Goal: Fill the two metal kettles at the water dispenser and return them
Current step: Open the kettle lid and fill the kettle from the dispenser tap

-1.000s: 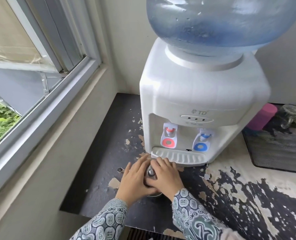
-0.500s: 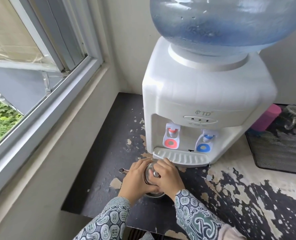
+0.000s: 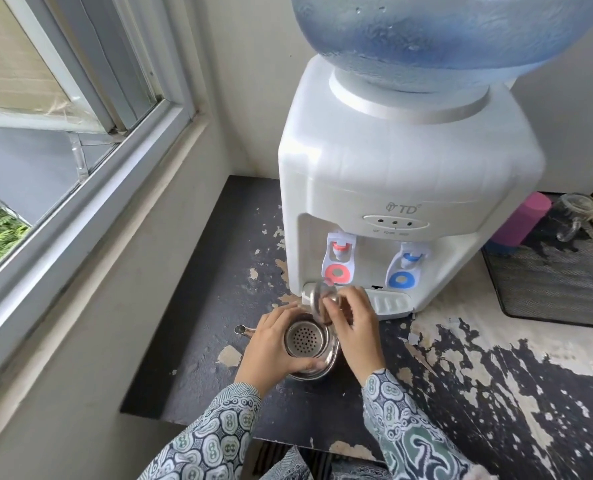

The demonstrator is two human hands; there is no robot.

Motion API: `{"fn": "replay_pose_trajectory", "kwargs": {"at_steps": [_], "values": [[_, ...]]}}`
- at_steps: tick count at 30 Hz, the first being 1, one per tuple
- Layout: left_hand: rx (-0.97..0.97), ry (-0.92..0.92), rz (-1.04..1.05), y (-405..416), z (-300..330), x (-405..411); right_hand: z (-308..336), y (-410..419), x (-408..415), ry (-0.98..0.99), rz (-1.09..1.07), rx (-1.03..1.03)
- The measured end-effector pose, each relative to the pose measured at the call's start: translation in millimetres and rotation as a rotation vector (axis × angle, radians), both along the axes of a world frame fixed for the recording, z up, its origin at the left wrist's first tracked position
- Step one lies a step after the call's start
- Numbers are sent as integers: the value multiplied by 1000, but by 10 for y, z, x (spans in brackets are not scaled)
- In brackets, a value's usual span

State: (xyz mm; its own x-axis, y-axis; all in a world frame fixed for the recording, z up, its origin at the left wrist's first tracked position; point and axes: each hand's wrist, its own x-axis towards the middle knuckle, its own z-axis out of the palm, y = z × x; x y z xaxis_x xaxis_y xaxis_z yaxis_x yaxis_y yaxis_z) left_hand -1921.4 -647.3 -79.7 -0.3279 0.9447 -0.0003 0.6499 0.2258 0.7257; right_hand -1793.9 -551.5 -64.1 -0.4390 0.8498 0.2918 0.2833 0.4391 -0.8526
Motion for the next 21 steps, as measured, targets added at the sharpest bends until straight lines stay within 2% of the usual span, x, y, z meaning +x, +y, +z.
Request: {"fn": "replay_pose_trajectory", "kwargs": {"at_steps": [2, 8, 14, 17, 21], "values": [[2, -2, 1, -5, -11, -1, -9, 15, 179, -31, -10, 8], [22, -18, -4, -12, -2, 1, -292, -84, 712, -286, -130, -20], [10, -35, -14, -15, -4, 1, -458, -113, 818, -495, -106, -120], [6, -22, -30, -20, -17, -2, -502, -110, 794, -540, -114, -171], [-6, -30, -68, -36, -35, -28, -470, -105, 700, -469, -175, -208]]}}
